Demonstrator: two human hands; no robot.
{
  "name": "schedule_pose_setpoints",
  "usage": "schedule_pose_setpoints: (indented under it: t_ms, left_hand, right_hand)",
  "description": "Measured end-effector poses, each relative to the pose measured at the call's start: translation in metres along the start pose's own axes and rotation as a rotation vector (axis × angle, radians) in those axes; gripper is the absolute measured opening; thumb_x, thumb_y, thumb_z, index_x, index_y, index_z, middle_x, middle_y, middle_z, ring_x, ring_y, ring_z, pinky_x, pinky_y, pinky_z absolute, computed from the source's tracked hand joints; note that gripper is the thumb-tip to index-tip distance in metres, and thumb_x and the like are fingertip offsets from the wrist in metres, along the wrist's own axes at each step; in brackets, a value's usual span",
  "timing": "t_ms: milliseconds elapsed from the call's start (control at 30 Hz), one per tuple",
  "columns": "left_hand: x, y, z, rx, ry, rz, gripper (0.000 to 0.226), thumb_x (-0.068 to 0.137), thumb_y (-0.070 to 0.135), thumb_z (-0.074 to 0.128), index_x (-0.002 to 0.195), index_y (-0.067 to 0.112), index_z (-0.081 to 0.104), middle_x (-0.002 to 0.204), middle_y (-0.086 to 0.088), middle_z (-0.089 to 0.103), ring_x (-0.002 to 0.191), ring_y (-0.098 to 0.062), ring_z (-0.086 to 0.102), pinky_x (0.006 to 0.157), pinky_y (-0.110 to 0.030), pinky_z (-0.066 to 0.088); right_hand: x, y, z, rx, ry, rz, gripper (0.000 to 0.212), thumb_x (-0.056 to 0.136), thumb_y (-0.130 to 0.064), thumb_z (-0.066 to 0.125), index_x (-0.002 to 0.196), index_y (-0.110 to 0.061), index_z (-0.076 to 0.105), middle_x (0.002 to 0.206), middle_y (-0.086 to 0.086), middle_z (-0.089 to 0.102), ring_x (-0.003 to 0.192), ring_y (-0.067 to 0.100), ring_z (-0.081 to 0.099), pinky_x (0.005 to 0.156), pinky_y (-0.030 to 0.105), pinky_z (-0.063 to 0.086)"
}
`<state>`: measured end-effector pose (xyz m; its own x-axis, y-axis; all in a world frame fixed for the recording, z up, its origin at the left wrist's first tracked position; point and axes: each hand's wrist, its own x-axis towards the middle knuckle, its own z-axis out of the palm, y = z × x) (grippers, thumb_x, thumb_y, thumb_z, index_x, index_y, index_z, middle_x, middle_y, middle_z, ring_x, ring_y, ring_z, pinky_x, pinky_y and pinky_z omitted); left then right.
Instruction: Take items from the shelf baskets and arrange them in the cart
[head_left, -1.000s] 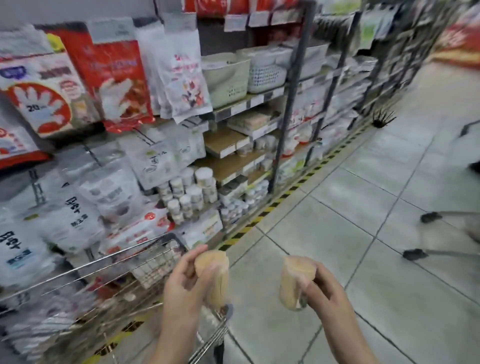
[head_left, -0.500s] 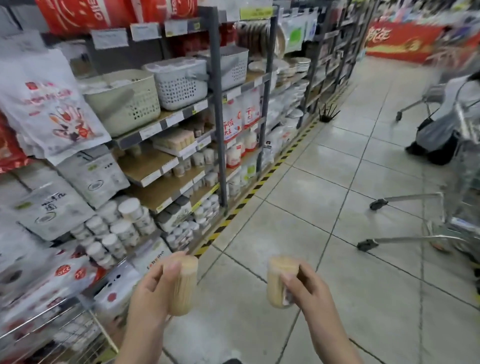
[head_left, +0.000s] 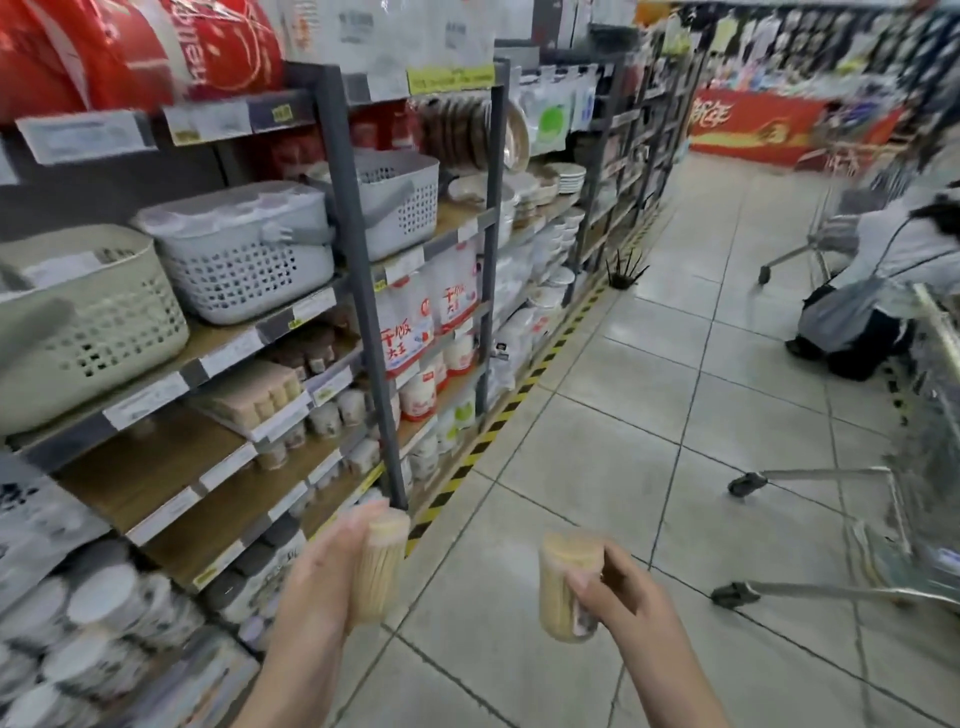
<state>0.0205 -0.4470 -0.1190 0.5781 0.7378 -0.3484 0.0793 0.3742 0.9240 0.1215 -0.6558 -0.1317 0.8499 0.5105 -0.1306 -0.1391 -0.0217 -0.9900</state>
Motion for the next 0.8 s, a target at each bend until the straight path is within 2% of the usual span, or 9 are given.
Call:
schedule_pose_setpoints:
  t_ms: [67, 133, 233, 333, 433, 533, 600, 700, 800]
  left_hand:
    - [0.024, 0.011, 0.031, 0.038, -0.031, 0.009, 0.024, 0.087, 0.046, 0.056, 0.073, 0.043, 0.075, 0.098, 0.005, 0.069, 0.095, -0.022, 0.062, 0.083, -0.043, 0.049]
    - [0.043, 0.022, 0.061, 0.057, -0.112, 0.049, 0.022, 0.071, 0.059, 0.065, 0.080, 0.042, 0.075, 0.102, 0.003, 0.070, 0.099, -0.025, 0.062, 0.085, -0.046, 0.049]
    - [0.074, 0.035, 0.100, 0.089, -0.164, 0.099, 0.041, 0.056, 0.069, 0.061, 0.088, 0.046, 0.072, 0.095, 0.011, 0.071, 0.093, -0.020, 0.063, 0.069, -0.038, 0.053]
    - [0.114, 0.046, 0.138, 0.084, -0.172, 0.149, 0.033, 0.066, 0.062, 0.065, 0.092, 0.042, 0.071, 0.090, 0.007, 0.072, 0.082, -0.019, 0.063, 0.060, -0.032, 0.051]
    - [0.150, 0.056, 0.164, 0.055, -0.073, 0.163, 0.032, 0.062, 0.058, 0.064, 0.088, 0.041, 0.072, 0.088, 0.005, 0.072, 0.072, -0.015, 0.065, 0.055, -0.031, 0.053]
    - [0.184, 0.067, 0.188, 0.003, 0.069, 0.163, 0.030, 0.065, 0.051, 0.059, 0.088, 0.038, 0.073, 0.094, -0.002, 0.072, 0.084, -0.027, 0.064, 0.067, -0.045, 0.053]
    - [0.202, 0.075, 0.201, -0.041, 0.173, 0.181, 0.031, 0.067, 0.047, 0.059, 0.092, 0.032, 0.072, 0.098, -0.007, 0.070, 0.087, -0.031, 0.061, 0.074, -0.050, 0.051]
    - [0.226, 0.087, 0.219, -0.085, 0.282, 0.221, 0.045, 0.060, 0.049, 0.061, 0.099, 0.027, 0.069, 0.102, -0.003, 0.070, 0.089, -0.027, 0.060, 0.083, -0.052, 0.049]
    - [0.248, 0.097, 0.232, -0.098, 0.356, 0.243, 0.047, 0.061, 0.047, 0.061, 0.104, 0.027, 0.069, 0.093, 0.006, 0.072, 0.084, -0.023, 0.062, 0.071, -0.043, 0.051]
  right_hand:
    - [0.036, -0.001, -0.013, 0.022, 0.033, 0.013, 0.039, 0.057, -0.050, 0.073, 0.092, -0.033, 0.074, 0.079, -0.009, 0.069, 0.068, 0.002, 0.060, 0.062, 0.012, 0.045]
    - [0.068, -0.004, -0.025, 0.045, 0.052, 0.022, 0.035, 0.059, -0.049, 0.072, 0.093, -0.042, 0.072, 0.088, -0.009, 0.072, 0.077, 0.001, 0.065, 0.070, 0.019, 0.048]
    - [0.121, -0.012, -0.045, 0.029, 0.045, 0.024, 0.047, 0.053, -0.058, 0.071, 0.096, -0.042, 0.071, 0.092, -0.005, 0.072, 0.083, 0.003, 0.066, 0.078, 0.029, 0.047]
    - [0.189, -0.022, -0.063, 0.019, 0.001, 0.011, 0.041, 0.059, -0.056, 0.070, 0.097, -0.040, 0.072, 0.090, -0.006, 0.071, 0.082, 0.008, 0.064, 0.079, 0.032, 0.047]
    - [0.253, -0.032, -0.073, 0.016, -0.061, -0.010, 0.029, 0.069, -0.044, 0.068, 0.098, -0.041, 0.071, 0.094, -0.010, 0.072, 0.085, 0.004, 0.066, 0.077, 0.026, 0.048]
    - [0.319, -0.054, -0.076, 0.003, -0.193, -0.025, 0.027, 0.070, -0.041, 0.067, 0.096, -0.041, 0.072, 0.098, -0.014, 0.073, 0.088, -0.002, 0.066, 0.069, 0.014, 0.050]
    - [0.358, -0.070, -0.078, 0.004, -0.284, -0.031, 0.031, 0.068, -0.046, 0.070, 0.097, -0.037, 0.073, 0.100, -0.014, 0.072, 0.090, -0.002, 0.066, 0.067, 0.008, 0.048]
    - [0.411, -0.092, -0.075, -0.048, -0.418, -0.063, 0.040, 0.063, -0.058, 0.067, 0.099, -0.041, 0.070, 0.100, -0.013, 0.071, 0.091, 0.001, 0.065, 0.068, 0.009, 0.047]
    - [0.459, -0.103, -0.067, -0.061, -0.504, -0.074, 0.029, 0.068, -0.052, 0.068, 0.095, -0.042, 0.070, 0.093, -0.013, 0.071, 0.086, 0.001, 0.066, 0.066, 0.010, 0.047]
